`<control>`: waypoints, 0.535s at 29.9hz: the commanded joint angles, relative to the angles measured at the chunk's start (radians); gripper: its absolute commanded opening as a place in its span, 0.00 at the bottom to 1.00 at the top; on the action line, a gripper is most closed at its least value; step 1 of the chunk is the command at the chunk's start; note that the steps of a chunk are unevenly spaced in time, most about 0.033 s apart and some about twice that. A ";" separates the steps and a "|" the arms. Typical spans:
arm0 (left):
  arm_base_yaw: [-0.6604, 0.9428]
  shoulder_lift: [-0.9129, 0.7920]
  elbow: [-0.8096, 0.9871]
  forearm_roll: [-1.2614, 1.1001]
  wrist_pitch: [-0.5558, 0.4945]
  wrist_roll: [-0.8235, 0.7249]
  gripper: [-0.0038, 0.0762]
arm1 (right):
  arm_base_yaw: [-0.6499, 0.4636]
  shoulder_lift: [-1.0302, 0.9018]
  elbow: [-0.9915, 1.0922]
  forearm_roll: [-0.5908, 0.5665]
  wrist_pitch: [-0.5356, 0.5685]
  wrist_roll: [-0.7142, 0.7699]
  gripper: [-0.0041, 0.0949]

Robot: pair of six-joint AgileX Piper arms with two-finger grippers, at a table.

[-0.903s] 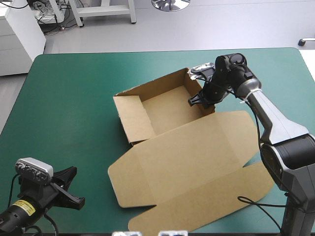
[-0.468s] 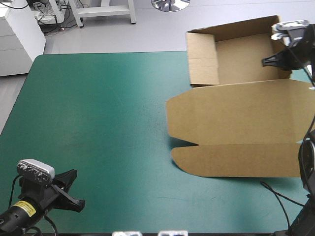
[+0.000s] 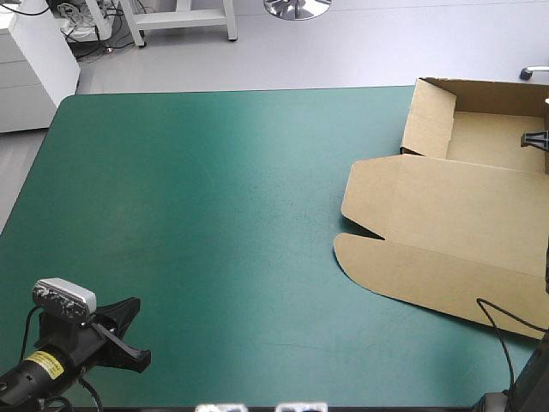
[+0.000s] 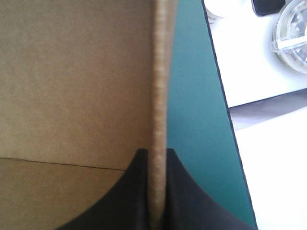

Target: Fold the box

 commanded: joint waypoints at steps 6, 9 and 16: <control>-0.001 0.008 -0.025 -0.023 -0.057 -0.003 0.04 | -0.047 -0.033 0.009 0.054 0.012 -0.011 0.20; -0.001 0.008 -0.025 -0.023 -0.055 -0.003 0.04 | -0.071 -0.043 0.009 0.098 0.012 -0.011 0.45; -0.001 0.008 -0.025 -0.023 -0.055 -0.003 0.04 | -0.092 -0.124 0.009 0.133 0.014 0.013 0.89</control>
